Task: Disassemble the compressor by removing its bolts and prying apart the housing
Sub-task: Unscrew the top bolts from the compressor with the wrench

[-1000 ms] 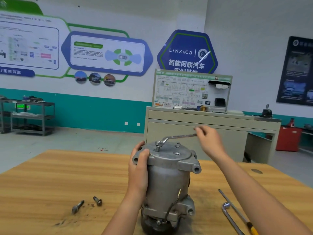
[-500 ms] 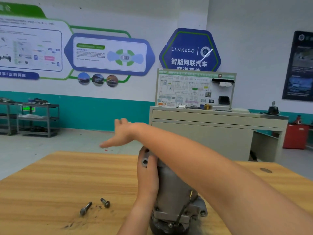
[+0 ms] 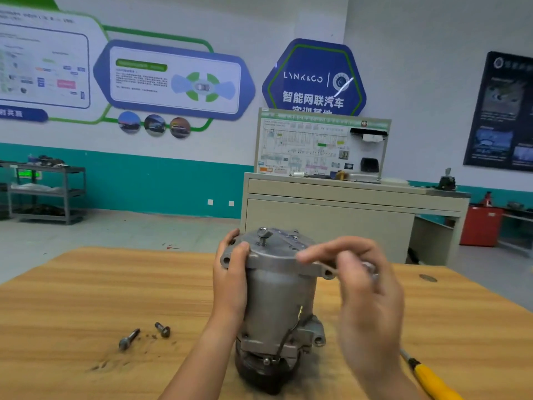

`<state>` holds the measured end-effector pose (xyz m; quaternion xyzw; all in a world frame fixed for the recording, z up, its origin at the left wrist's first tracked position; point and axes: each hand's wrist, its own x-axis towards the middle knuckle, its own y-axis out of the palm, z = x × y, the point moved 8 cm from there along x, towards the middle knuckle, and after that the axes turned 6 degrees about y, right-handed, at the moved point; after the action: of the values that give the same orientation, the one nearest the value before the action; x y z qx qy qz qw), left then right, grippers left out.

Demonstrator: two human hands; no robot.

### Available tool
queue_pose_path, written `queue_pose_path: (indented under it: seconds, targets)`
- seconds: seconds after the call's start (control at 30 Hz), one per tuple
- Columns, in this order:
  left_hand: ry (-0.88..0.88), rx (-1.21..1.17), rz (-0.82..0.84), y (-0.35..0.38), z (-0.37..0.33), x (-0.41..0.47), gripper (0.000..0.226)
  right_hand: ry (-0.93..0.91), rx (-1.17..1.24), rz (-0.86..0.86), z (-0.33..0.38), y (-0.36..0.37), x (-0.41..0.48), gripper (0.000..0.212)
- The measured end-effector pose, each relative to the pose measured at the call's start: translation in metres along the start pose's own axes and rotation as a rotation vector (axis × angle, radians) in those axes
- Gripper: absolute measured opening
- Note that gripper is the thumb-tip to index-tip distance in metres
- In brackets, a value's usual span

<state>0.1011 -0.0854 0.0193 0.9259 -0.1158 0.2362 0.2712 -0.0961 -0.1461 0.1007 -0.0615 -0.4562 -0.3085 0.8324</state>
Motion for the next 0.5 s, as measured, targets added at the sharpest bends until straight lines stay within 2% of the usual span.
queue_pose_path:
  seconds: [0.03,0.1,0.17,0.23,0.37,0.43,0.5]
  targets:
    - [0.006,-0.006,0.000,0.001,0.001,0.001,0.021,0.043,0.049,-0.066,-0.006,-0.023,0.007,0.020]
    - [0.013,-0.001,0.002,0.000,0.000,0.001,0.023,0.128,-0.031,-0.172,-0.026,-0.056,0.023,0.028]
    - [0.009,0.011,-0.008,-0.001,-0.002,0.001,0.023,0.181,-0.273,-0.236,-0.051,-0.078,0.047,0.032]
    - [0.005,-0.007,-0.006,-0.001,0.000,0.001,0.023,0.253,-0.557,-0.190,-0.081,-0.082,0.077,0.027]
    - [-0.004,-0.033,-0.009,0.000,0.000,0.001,0.023,0.373,-1.016,0.189,-0.150,-0.033,0.141,0.032]
    - [0.010,-0.032,-0.017,-0.001,0.001,0.002,0.023,0.445,-1.121,0.411,-0.170,0.012,0.159,0.031]
    - [0.027,-0.029,-0.016,-0.001,0.000,0.003,0.023,0.484,-1.203,0.617,-0.179,0.061,0.162,0.040]
